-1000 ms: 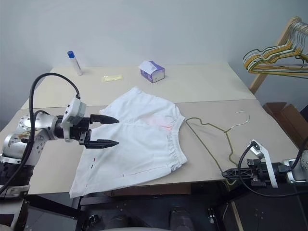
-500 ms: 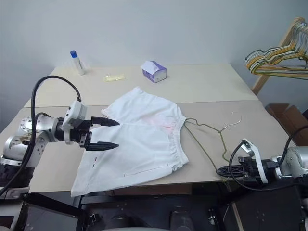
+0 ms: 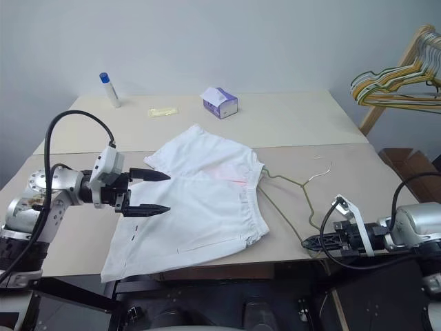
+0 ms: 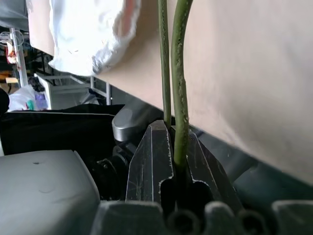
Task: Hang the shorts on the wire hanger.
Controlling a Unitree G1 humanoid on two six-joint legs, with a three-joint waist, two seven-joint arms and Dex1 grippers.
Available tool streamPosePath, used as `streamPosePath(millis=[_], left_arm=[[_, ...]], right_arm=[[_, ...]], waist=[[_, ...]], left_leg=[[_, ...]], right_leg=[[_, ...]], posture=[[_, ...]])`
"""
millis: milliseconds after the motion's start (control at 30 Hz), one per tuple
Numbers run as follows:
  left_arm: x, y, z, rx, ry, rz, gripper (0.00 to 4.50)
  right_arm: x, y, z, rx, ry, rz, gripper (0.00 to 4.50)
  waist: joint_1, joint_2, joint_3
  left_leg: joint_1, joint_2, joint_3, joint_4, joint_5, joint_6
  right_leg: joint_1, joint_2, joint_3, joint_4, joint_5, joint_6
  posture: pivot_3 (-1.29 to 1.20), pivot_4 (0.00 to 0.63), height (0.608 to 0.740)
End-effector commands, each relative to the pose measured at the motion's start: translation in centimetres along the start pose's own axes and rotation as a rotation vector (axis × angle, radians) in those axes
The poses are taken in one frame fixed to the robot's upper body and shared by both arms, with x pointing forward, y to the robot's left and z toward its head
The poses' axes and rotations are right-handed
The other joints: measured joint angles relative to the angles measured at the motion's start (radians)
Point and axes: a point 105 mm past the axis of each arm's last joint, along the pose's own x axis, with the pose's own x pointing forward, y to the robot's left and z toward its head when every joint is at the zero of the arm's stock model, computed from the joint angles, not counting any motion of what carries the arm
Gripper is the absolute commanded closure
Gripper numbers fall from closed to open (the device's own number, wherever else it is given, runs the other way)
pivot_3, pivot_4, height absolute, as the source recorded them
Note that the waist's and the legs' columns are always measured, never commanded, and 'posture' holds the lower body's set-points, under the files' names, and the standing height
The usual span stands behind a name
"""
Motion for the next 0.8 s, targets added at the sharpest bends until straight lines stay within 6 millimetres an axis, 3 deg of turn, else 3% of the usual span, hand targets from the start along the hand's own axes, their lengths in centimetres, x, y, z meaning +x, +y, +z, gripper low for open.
streamPosePath(millis=[33, 200, 500, 800], left_arm=[[-0.1, -0.1, 0.6, 0.050, 0.001, 0.009, 0.02], [-0.1, -0.4, 0.6, 0.049, 0.002, 0.007, 0.02], [-0.2, -0.8, 0.8, 0.040, -0.015, -0.010, 0.02], [-0.3, -0.9, 0.9, 0.044, -0.025, -0.012, 0.02]], right_arm=[[-0.1, 0.2, 1.4, -0.037, -0.027, 0.028, 4.50], [1.0, -0.3, 1.7, -0.063, 0.034, 0.041, 4.50], [1.9, -1.0, 5.0, -0.067, -0.040, 0.028, 4.50], [2.3, -1.3, 5.8, -0.120, -0.068, 0.020, 4.50]], waist=[[0.002, 0.000, 0.000], [0.007, 0.000, 0.000], [0.004, 0.001, 0.000], [0.009, 0.001, -0.001]], left_leg=[[0.000, 0.000, 0.000, 0.000, 0.000, 0.000], [-0.001, 0.000, 0.000, 0.000, 0.000, 0.000], [-0.001, 0.000, 0.000, 0.001, 0.000, 0.000], [-0.001, 0.000, 0.000, 0.001, 0.000, 0.000]], right_leg=[[0.000, 0.000, 0.000, 0.000, 0.000, 0.000], [-0.001, 0.000, 0.000, 0.000, 0.000, 0.000], [-0.001, 0.000, 0.000, 0.001, 0.000, 0.000], [-0.001, 0.000, 0.000, 0.001, 0.000, 0.000]], posture=[[-0.05, 0.000, 0.740], [-0.03, 0.000, 0.740], [-0.02, 0.000, 0.740], [-0.02, 0.000, 0.740]])
